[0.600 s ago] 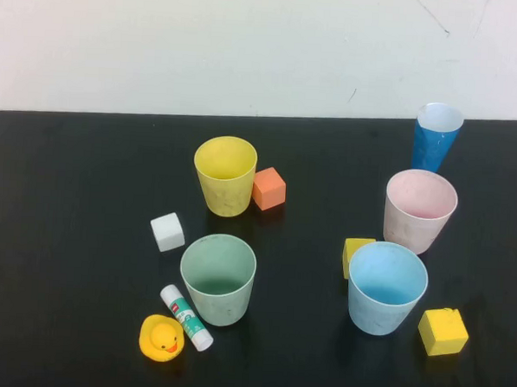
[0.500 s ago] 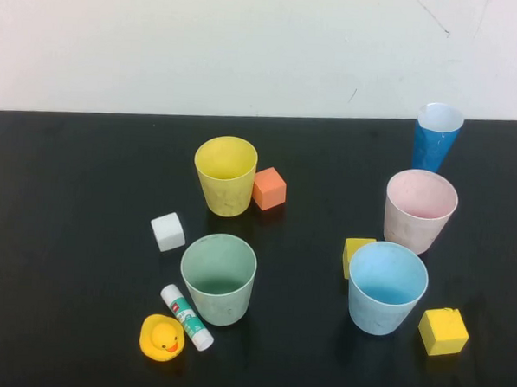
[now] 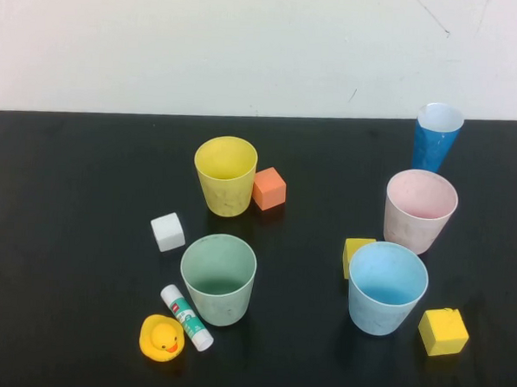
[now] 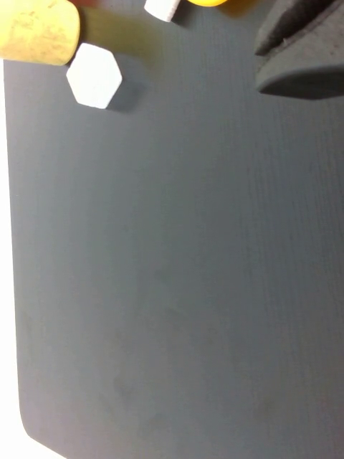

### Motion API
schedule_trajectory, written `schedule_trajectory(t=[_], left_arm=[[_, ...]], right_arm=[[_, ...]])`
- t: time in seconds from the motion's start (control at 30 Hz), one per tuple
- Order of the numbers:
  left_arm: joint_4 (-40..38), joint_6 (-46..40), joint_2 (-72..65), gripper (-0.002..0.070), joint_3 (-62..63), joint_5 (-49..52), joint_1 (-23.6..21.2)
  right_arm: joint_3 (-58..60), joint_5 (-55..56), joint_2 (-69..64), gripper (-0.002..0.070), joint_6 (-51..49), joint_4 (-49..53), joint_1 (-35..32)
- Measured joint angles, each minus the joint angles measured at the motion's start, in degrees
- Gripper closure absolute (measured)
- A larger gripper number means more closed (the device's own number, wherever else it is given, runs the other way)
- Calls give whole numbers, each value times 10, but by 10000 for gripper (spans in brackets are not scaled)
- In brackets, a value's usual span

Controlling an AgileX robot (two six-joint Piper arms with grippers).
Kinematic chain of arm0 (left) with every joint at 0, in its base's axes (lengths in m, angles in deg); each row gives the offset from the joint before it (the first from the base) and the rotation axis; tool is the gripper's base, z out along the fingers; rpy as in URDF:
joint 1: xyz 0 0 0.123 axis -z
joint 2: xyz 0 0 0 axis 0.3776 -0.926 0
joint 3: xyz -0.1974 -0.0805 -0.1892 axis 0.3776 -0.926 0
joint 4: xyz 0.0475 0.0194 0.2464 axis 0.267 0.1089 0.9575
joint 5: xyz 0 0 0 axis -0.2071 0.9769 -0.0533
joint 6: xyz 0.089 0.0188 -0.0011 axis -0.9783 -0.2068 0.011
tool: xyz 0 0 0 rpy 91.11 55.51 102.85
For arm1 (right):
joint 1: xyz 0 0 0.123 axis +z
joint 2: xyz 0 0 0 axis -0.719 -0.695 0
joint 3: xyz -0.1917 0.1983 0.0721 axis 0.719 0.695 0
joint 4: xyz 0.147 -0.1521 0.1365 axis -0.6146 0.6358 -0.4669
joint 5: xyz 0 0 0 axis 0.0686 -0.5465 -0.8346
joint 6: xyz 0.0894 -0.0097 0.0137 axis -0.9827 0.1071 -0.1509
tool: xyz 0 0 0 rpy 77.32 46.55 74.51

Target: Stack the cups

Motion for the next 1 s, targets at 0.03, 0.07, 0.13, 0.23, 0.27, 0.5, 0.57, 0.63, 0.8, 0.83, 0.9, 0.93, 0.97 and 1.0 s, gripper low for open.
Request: schedule_trajectory(t=[0.03, 0.07, 0.13, 0.23, 0.27, 0.5, 0.57, 0.63, 0.8, 0.83, 0.9, 0.93, 0.97, 1.0], left_arm=[[0, 0, 0, 676, 0, 0, 0], [0, 0, 0, 676, 0, 0, 0], [0, 0, 0, 676, 0, 0, 0], [0, 0, 0, 676, 0, 0, 0], [0, 0, 0, 676, 0, 0, 0], [0, 0, 0, 676, 0, 0, 0], [0, 0, 0, 676, 0, 0, 0], [0, 0, 0, 676, 0, 0, 0], [1, 0, 0, 676, -1, -25, 0], [1, 0, 0, 676, -2, -40, 0], [2, 0, 0, 676, -2, -95, 0], [6, 0, 0, 676, -2, -130, 0], [10, 0, 0, 676, -2, -167, 0], [12, -1, 0, 676, -2, -197, 0]], right_arm=[[0, 0, 0, 678, 0, 0, 0], [0, 0, 0, 678, 0, 0, 0], [0, 0, 0, 678, 0, 0, 0], [0, 0, 0, 678, 0, 0, 0], [0, 0, 0, 678, 0, 0, 0], [0, 0, 0, 678, 0, 0, 0], [0, 1, 0, 678, 1, 0, 0], [0, 3, 0, 678, 2, 0, 0], [3, 29, 0, 678, 3, 0, 0], [4, 40, 0, 678, 3, 0, 0], [4, 86, 0, 678, 4, 0, 0], [4, 117, 0, 678, 4, 0, 0], [4, 152, 0, 678, 4, 0, 0], [4, 182, 0, 678, 4, 0, 0]])
